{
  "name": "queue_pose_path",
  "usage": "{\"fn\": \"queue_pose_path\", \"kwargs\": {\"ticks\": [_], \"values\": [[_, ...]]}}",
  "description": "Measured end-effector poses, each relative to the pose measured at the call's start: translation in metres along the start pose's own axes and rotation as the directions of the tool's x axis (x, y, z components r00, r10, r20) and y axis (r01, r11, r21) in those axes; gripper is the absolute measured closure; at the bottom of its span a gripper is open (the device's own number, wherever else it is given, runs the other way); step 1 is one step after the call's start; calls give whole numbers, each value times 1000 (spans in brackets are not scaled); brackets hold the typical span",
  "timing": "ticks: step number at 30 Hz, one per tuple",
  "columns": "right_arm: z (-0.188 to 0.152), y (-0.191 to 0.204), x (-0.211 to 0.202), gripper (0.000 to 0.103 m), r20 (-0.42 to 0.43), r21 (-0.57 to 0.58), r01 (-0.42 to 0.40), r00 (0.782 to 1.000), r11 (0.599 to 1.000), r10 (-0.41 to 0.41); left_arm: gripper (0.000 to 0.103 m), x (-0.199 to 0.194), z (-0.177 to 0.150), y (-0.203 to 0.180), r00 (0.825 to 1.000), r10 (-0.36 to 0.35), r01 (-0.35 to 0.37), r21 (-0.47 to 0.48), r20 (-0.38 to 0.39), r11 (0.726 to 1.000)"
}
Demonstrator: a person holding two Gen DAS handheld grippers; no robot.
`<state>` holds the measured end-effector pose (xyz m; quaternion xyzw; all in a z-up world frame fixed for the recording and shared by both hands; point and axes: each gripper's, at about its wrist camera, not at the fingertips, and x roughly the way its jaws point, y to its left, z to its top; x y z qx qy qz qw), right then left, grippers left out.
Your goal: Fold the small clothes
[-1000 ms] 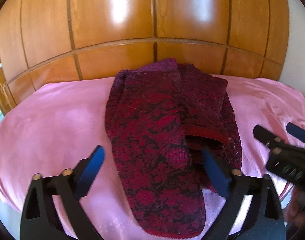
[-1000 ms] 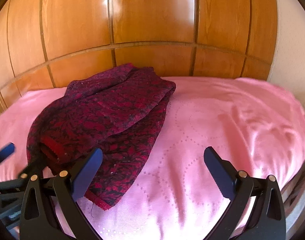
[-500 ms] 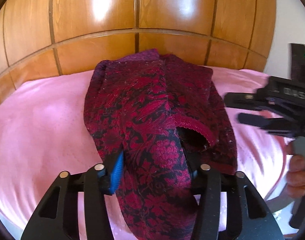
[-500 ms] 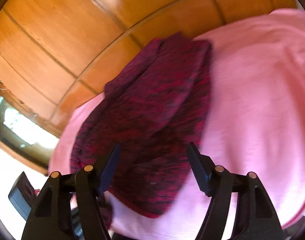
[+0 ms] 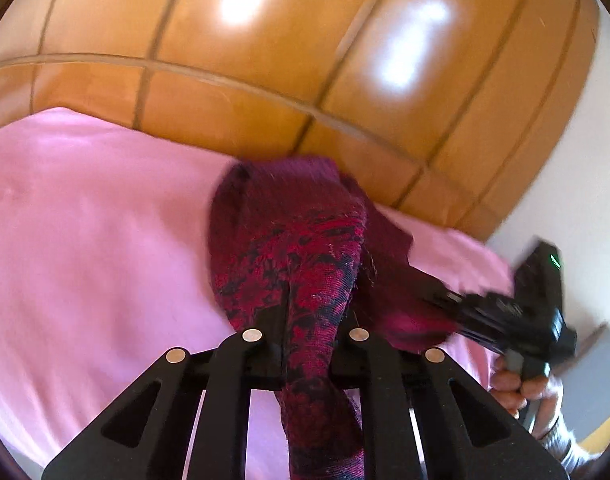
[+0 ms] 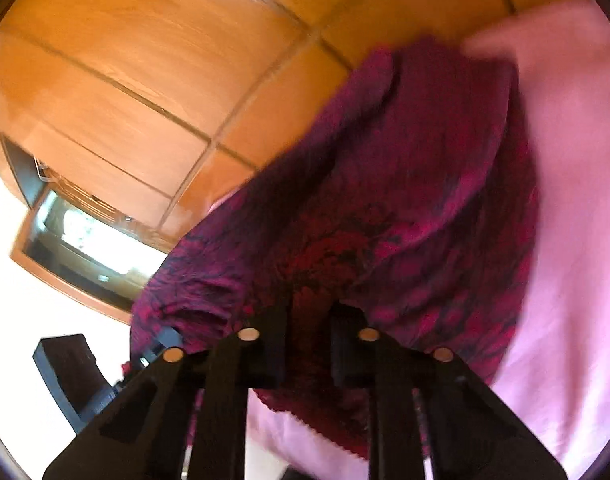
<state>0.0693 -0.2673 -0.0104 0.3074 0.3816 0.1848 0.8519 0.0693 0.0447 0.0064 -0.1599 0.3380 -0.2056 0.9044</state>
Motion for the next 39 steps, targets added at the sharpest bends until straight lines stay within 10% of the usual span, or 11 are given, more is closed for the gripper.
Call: {"fn": "queue_pose_path", "kwargs": {"ticks": [4,9,14,18,22,25,27,29,32,35,39], "values": [[27,1,-41,92,156,-116,206,970,972,-187,94,-3,47,41,995,87,-83,-66,52,994],[64,-34,-71,92,290,-118,487,850,865,-439,94,17,99,104,966,255,-247,-149,36,957],[105,-103,-75,93,273,-6,679,708,734,-652,94,53,138,167,876,480,-476,-220,-42,851],[127,-156,-71,93,187,122,717,663,687,-725,92,74,148,202,817,564,-572,-285,-119,769],[138,-193,-77,87,130,211,723,646,657,-752,35,72,139,205,777,618,-621,-313,-123,719],[138,-195,-87,72,146,232,727,631,647,-762,30,50,125,197,777,628,-604,-337,-47,722],[122,-180,-97,43,191,224,714,636,664,-748,30,35,103,186,810,586,-544,-371,0,753],[101,-157,-106,36,228,179,685,669,706,-707,30,31,81,176,893,450,-410,-385,15,827],[66,-132,-80,39,118,102,528,835,843,-537,36,52,45,161,983,182,-182,-396,-38,900],[22,-110,-38,51,-60,96,307,951,947,-302,42,84,11,138,992,-47,-7,-419,-117,908],[-22,-88,7,60,-197,178,103,978,979,-67,42,116,-19,114,969,-181,88,-452,-168,888]]}}
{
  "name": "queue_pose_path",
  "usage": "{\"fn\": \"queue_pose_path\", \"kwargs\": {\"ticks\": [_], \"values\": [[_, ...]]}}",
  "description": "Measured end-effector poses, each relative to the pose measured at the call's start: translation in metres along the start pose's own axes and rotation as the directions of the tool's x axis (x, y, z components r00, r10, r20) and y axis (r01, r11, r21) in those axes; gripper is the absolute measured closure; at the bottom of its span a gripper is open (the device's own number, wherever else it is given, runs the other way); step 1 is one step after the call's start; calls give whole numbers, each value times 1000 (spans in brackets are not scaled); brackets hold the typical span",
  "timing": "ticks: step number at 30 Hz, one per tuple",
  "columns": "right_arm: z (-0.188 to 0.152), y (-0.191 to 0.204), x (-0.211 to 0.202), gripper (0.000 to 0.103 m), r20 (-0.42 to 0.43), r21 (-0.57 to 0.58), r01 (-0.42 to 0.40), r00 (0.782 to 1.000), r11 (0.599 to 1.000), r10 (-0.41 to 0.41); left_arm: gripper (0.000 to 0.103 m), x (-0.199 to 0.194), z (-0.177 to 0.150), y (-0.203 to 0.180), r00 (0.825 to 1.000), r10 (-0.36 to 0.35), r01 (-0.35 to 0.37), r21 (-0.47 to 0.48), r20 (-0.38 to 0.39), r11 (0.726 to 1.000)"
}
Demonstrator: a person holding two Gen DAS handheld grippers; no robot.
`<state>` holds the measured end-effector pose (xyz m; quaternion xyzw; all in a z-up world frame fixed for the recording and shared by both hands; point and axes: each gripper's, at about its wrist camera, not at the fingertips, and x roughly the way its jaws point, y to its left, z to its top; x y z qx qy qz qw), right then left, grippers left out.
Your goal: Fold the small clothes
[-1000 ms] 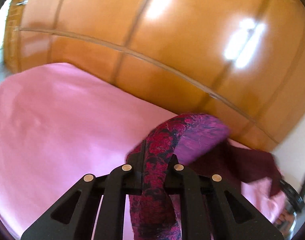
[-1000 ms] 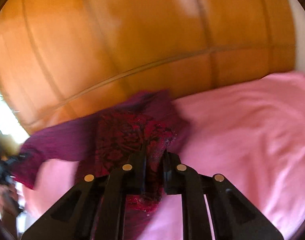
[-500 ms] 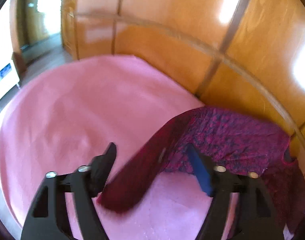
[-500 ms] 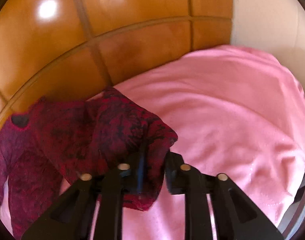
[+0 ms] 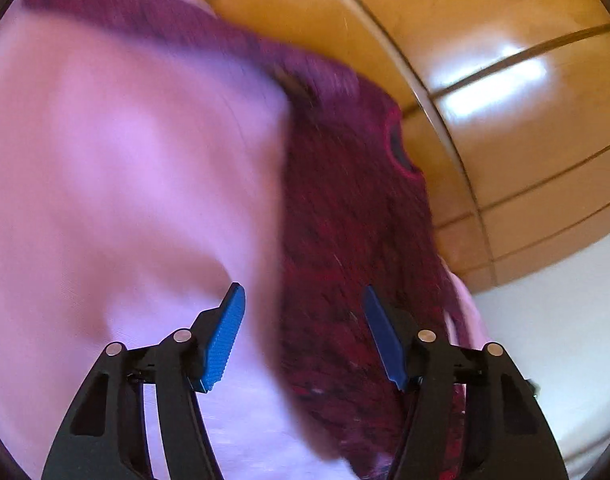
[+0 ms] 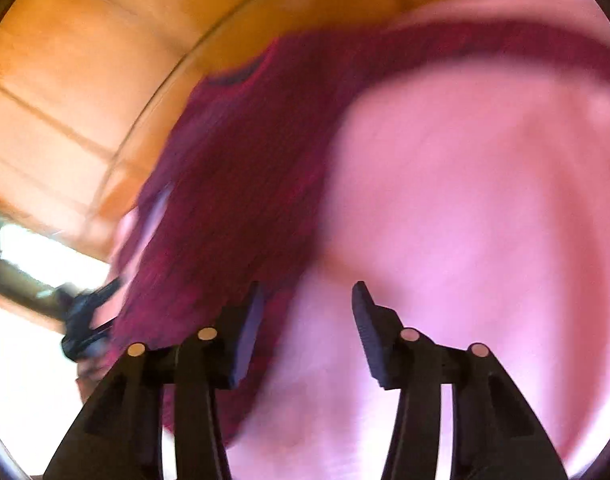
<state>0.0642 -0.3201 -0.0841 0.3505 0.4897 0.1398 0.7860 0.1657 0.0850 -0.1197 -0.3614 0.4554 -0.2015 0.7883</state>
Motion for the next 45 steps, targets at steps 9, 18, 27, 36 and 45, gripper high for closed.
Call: {"fn": "queue_pose_path", "kwargs": {"ticks": [9,18,27,36,45], "values": [[-7,33,-3,87,22,-98,-3,1000,995,6,87,-5,7,-23,999,-37,38,-6,3,999],[-15,69,-116,91,188,-368,179,975,912,-115,89,-118,2,-73,1000,-11,9,168,11,986],[-86,-11,-89,91,-23,-278,250,963,927,-267,86,-113,-78,-14,986,83,-69,97,-147,993],[-92,-31,-86,71,-51,-208,264,959,942,-280,61,-116,-121,33,993,38,-33,39,-111,999],[-105,-16,-95,91,-19,-247,243,967,938,-255,93,-134,-125,10,998,-17,25,118,-64,993]]}}
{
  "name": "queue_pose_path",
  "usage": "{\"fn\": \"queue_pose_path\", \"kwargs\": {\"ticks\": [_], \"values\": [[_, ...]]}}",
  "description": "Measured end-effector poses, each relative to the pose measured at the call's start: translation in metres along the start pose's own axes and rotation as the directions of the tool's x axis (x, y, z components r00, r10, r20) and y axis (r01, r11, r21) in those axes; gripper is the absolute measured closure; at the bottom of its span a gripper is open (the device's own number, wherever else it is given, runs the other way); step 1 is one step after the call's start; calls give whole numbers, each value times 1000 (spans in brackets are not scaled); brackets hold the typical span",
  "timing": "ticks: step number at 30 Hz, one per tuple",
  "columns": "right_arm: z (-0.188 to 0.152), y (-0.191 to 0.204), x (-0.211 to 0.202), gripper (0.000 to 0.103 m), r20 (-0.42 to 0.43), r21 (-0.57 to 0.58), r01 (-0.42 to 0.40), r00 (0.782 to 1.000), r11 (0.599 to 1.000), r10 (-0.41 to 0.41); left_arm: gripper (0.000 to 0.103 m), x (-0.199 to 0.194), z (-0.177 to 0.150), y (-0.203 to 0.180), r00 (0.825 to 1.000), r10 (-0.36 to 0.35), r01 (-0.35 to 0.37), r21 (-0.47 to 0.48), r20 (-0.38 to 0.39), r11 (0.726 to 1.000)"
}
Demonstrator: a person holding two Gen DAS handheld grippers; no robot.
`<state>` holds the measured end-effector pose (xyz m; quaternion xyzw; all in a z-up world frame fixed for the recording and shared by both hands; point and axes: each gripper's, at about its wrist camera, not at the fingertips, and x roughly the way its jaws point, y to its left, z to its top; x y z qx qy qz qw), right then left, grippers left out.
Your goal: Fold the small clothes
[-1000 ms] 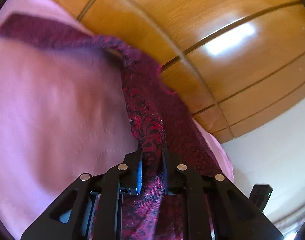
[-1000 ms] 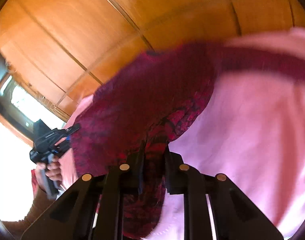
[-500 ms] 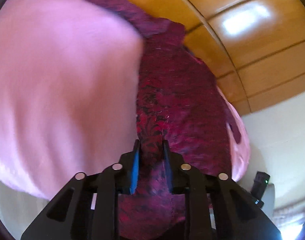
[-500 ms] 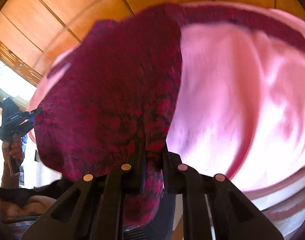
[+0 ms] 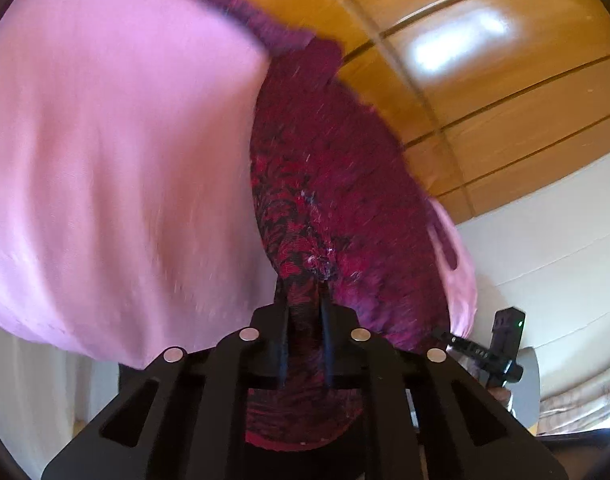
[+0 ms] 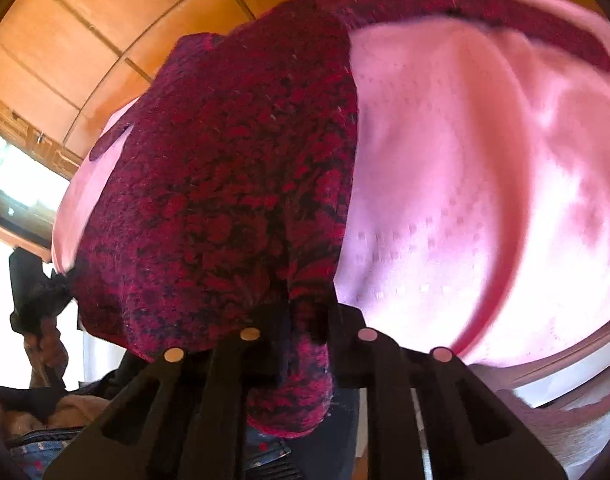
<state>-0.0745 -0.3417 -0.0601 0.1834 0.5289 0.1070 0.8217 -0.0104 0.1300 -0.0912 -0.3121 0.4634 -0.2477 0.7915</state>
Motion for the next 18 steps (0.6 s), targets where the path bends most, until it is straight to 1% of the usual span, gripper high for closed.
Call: {"fn": "queue_pose_path", "kwargs": {"ticks": [1,2,3,4,5,6,7,8,10,11,12,13,14,15,17,18], "values": [[1,3,-6,91,14,-12,2,1000,1000,-2,94,-8,3,-7,1000,21,-21,30,15,999],[0,5,-9,91,18,-34,29,999,999,-28,94,-11,3,-10,998,53,-54,60,17,997],[-1,3,-9,91,7,-46,50,999,998,-50,94,-9,2,-15,994,111,-111,100,2,989],[-2,2,-4,91,-11,-53,70,997,996,-70,94,-3,-1,-14,989,145,-142,114,-22,983],[-4,2,6,91,-36,-69,105,993,992,-108,94,11,-6,-10,974,217,-207,132,-66,969],[-6,1,11,91,-50,-84,127,990,988,-132,94,20,-11,-6,958,273,-259,152,-86,954],[-7,2,16,91,-58,-96,143,987,985,-149,94,28,-14,-2,948,301,-283,164,-100,945],[-7,3,17,91,-60,-100,153,985,983,-159,92,30,-12,-1,951,295,-279,147,-95,949],[-3,6,15,88,-66,-102,159,984,982,-166,89,22,-4,5,974,213,-207,68,-83,976],[1,8,11,81,-51,-111,173,982,979,-180,84,12,3,10,984,176,-175,30,-32,984],[6,11,5,71,-25,-117,190,981,975,-194,77,2,10,14,985,170,-171,8,14,985],[11,12,0,67,-4,-114,191,981,975,-193,60,-4,19,19,983,176,-176,-14,48,984],[16,14,-3,58,20,-108,189,982,976,-188,47,-11,31,26,978,188,-184,-54,91,981],[25,20,-7,50,62,-108,189,981,976,-183,46,-17,40,32,972,195,-184,-87,129,979],[42,37,-6,47,118,-126,165,982,978,-150,46,-26,66,47,959,200,-172,-151,201,974],[48,44,-2,43,129,-132,147,983,980,-130,46,-28,77,53,951,212,-174,-177,225,969]]}}
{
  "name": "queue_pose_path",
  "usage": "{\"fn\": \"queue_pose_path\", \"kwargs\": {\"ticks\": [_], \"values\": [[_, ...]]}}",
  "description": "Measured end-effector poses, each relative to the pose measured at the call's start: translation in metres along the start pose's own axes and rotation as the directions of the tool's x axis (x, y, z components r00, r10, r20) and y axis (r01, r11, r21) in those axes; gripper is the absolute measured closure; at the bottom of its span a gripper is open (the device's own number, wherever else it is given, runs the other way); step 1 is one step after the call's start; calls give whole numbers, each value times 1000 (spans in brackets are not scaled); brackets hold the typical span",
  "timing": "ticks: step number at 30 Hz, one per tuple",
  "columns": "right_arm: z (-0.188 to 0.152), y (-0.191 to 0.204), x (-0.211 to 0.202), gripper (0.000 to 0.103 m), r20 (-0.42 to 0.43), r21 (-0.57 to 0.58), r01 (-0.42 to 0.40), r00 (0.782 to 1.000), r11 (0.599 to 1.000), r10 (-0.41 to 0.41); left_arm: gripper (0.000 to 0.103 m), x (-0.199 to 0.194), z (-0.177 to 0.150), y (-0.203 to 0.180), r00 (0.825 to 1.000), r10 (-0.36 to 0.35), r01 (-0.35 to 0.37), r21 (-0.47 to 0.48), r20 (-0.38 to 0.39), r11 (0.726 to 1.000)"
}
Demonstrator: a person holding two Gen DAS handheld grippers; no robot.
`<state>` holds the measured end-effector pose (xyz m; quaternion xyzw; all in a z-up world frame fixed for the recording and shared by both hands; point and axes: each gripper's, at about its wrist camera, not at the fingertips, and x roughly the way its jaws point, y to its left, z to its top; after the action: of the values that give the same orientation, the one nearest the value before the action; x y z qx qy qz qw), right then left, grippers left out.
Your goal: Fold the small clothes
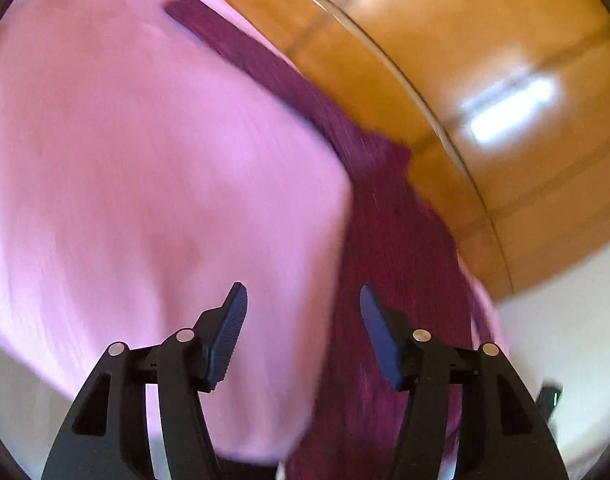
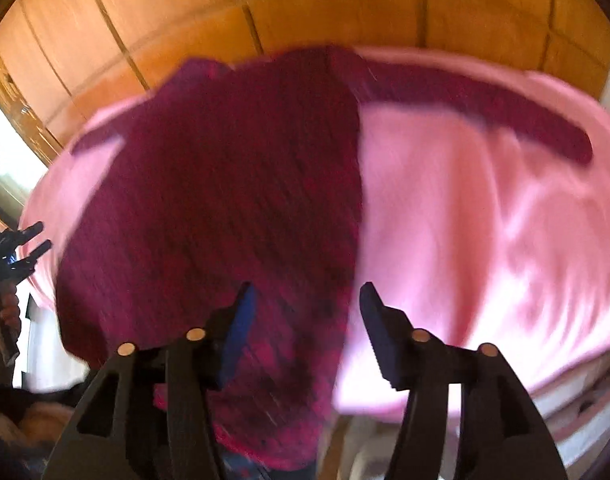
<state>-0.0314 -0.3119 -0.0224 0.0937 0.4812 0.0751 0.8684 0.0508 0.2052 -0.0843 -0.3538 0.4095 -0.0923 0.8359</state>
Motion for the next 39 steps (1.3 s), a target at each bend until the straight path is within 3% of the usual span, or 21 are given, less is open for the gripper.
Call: {"fn": "queue_pose_path", "kwargs": {"ticks": [4,8,11,16,20,23,25,27,28,29,34,36,39], "values": [[30,50,43,39,26,-49,-87,996,995,88,46,18,59,14,996,33,-24,-94,86,995],[50,101,88,40,4,-135,-124,992,983,125,46,39,111,31,990,52,-25,-202,128,979],[58,129,118,40,-1,-212,-96,995,973,98,46,54,152,46,984,91,-48,-262,153,964],[56,136,141,36,0,-230,-71,997,971,73,46,83,208,61,975,173,-124,-299,143,946],[55,134,150,14,-26,-232,-133,991,964,131,46,108,239,79,966,229,-178,-335,121,925],[58,138,155,8,-57,-242,-138,990,960,127,46,126,253,88,962,248,-191,-363,116,912],[61,139,158,2,-83,-236,-160,986,959,144,46,127,257,93,961,233,-160,-387,148,908],[62,142,160,2,-98,-253,-152,986,956,131,55,133,264,95,960,231,-157,-385,155,910],[62,143,161,2,-99,-257,-150,987,955,128,70,134,266,95,960,233,-162,-373,154,914],[62,142,161,2,-94,-252,-152,987,956,132,93,131,267,94,955,249,-180,-355,161,918],[58,142,160,2,-65,-246,-146,989,958,134,94,80,245,98,922,258,-157,-329,289,931],[59,142,161,2,-58,-243,-143,989,959,133,94,61,233,109,898,314,-201,-346,309,916],[56,143,161,2,-52,-248,-130,991,960,121,94,53,207,128,870,422,-308,-388,254,869]]}}
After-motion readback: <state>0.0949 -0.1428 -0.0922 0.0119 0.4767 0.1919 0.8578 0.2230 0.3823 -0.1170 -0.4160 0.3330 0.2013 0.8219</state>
